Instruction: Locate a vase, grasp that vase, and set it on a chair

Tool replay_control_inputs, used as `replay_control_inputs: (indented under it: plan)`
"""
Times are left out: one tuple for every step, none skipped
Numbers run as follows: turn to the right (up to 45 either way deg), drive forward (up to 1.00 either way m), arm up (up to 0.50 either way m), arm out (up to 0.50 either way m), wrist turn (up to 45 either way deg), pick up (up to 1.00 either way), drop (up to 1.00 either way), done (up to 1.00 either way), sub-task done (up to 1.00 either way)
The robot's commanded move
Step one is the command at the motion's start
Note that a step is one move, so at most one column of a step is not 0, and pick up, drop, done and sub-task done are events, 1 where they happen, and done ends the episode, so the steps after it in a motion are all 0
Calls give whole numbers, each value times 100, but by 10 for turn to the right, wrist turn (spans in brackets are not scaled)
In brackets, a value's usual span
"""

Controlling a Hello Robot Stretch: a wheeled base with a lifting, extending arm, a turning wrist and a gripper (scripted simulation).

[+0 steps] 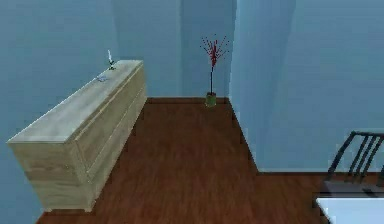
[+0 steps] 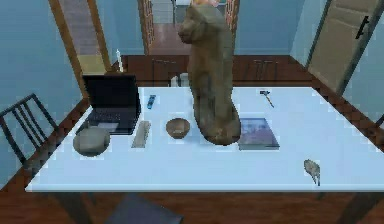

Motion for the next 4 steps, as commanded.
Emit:
replay_control_inputs:
  plan:
    - [0,35,0,0,0,0,0,0,0]
    - [210,0,0,0,0,0,0,0,0]
    - [0,40,0,0,0,0,0,0,0]
    - [0,0,50,0,0,0,0,0,0]
